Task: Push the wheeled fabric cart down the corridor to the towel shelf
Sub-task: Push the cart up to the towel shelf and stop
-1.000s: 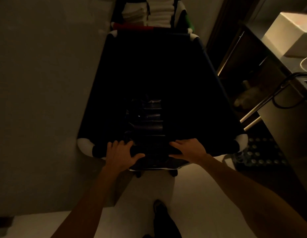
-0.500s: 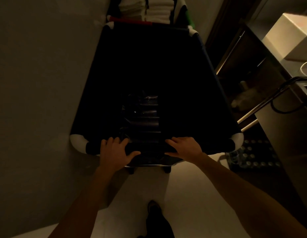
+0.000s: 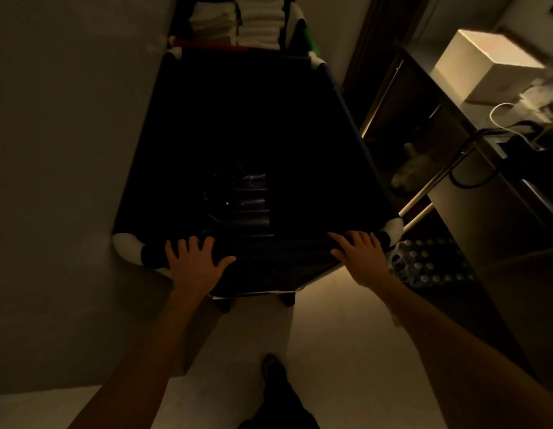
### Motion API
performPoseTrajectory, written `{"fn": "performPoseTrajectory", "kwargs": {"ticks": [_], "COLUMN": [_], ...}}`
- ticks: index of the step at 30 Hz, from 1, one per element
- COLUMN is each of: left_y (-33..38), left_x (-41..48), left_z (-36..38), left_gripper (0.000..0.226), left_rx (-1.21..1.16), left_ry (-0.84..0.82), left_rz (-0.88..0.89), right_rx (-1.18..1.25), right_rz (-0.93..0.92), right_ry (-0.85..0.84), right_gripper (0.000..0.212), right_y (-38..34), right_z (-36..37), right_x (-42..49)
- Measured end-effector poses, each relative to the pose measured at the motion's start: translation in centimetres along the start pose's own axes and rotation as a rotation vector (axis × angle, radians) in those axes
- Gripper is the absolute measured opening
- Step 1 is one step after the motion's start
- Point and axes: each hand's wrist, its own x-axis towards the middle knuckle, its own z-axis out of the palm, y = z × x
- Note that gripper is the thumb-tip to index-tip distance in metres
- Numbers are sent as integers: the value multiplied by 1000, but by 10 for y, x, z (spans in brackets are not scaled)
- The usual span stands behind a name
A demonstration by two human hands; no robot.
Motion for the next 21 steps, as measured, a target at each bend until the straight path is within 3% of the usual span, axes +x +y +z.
{"fn": "performPoseTrajectory", "kwargs": {"ticks": [4, 8, 16, 21], "left_y": [16, 46, 104, 123], "left_x": [-1, 2, 9, 7], "left_z": [2, 0, 11, 16], "left_gripper": [52, 51, 48, 48], "left_rx": [-8, -21, -23, -36], "left_ry": [19, -9, 4, 47], "left_rz": [71, 134, 195, 135], "right_rx": [4, 13, -43, 29], "right_rz": [1, 12, -151, -208], "right_ry": [-64, -123, -278, -270], "right_gripper": [65, 58, 68, 97], "right_y": [1, -3, 27, 34], "right_z": [-3, 0, -2, -4], "right_x": [2, 7, 25, 28]}}
